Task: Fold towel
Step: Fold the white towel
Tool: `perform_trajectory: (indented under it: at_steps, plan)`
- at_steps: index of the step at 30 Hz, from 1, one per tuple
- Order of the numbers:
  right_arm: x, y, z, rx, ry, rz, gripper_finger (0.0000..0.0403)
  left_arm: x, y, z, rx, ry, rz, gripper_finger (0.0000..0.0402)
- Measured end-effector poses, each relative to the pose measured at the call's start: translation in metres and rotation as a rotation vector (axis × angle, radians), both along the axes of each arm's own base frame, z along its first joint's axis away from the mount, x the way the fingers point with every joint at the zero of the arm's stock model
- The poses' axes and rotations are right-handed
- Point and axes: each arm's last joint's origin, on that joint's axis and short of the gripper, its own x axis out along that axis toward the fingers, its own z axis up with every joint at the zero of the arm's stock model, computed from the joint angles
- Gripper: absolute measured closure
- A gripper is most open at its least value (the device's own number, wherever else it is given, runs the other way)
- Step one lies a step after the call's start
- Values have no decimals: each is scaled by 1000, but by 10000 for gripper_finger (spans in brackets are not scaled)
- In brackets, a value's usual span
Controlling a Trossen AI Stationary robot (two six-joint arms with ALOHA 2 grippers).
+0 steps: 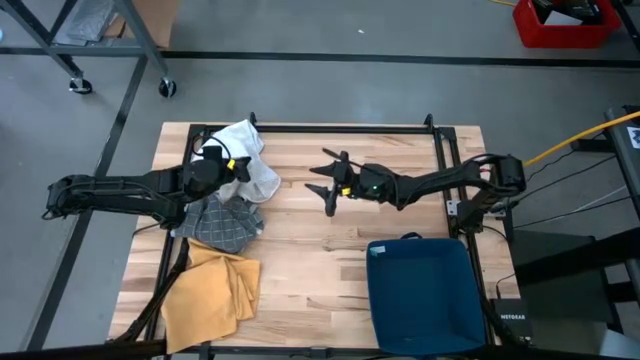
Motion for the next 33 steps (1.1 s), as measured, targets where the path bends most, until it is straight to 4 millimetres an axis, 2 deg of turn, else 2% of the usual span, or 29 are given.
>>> perform_trajectory:
  at_steps: [11, 17, 33]
  plan:
    - [31, 5, -2, 4, 92, 6, 173, 7, 1, 25, 158, -160, -33, 401]
    - [32, 2, -2, 22, 131, -97, 173, 6, 2, 39, 272, -212, -7, 401]
    - [33, 3, -2, 190, 88, -83, 173, -11, 21, 78, 539, -405, 193, 401]
